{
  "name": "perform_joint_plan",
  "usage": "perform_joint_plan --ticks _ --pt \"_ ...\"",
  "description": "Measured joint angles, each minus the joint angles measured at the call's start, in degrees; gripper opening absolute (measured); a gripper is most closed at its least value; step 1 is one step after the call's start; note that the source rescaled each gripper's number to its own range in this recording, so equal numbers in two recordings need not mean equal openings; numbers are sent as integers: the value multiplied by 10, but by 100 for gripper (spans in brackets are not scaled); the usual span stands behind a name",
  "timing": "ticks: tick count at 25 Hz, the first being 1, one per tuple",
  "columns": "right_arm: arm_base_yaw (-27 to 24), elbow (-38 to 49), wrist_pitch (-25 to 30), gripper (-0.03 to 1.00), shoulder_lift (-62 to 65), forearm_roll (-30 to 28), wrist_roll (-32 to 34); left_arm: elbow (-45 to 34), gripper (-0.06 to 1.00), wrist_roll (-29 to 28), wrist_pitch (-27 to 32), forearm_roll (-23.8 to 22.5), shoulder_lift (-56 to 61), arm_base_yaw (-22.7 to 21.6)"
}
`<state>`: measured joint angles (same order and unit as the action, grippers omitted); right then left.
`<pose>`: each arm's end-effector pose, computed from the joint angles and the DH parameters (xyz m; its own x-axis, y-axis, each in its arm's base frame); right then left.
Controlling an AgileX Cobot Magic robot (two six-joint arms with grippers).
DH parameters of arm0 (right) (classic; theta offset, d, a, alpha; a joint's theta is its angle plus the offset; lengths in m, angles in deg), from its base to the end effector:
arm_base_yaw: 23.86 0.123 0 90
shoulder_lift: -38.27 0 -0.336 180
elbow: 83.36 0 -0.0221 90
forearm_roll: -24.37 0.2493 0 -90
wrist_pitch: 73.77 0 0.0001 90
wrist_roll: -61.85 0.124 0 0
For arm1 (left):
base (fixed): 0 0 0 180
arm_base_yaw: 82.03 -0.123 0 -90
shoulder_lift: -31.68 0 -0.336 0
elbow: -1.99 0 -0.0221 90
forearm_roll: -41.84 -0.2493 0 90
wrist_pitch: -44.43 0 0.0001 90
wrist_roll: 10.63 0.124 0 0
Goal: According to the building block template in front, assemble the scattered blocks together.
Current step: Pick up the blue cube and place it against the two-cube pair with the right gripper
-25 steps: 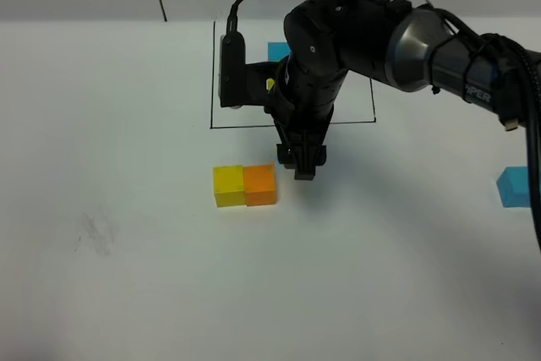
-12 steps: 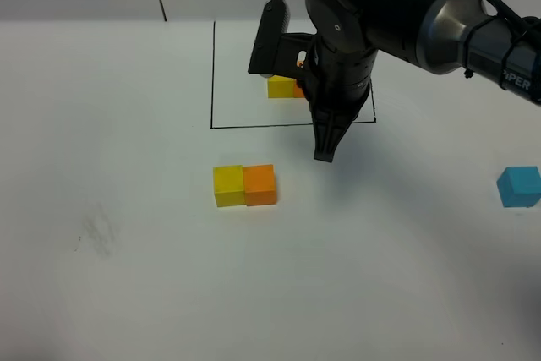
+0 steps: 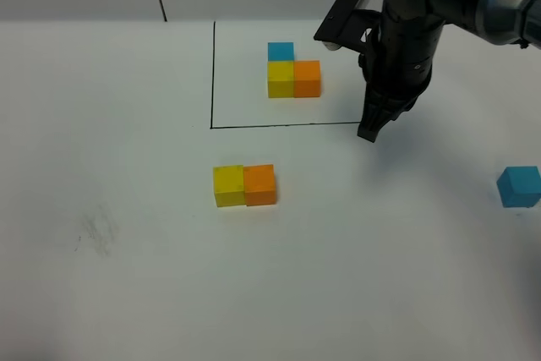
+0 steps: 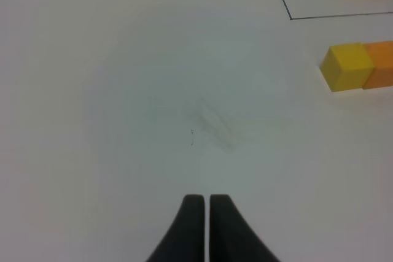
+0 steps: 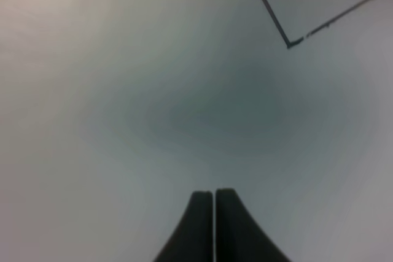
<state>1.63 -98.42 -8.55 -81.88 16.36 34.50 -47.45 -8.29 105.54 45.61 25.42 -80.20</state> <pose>0.4006 0.1736 0.2488 -0.5563 -0.8267 -0.0842 -0.8044 0.5612 -0.1950 -0.0302 -0.0062 0.2626 -0.4492 0.0234 -0.8931 0.0873 0.9960 -0.0179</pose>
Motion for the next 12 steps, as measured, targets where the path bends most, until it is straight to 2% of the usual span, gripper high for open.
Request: perform_joint_plan --ticks 8,12 --pt "-64 99 -17 1 79 -1 37 0 0 0 0 0 0 0" --pt "-93 183 -57 1 124 -6 61 0 0 0 0 0 0 0"
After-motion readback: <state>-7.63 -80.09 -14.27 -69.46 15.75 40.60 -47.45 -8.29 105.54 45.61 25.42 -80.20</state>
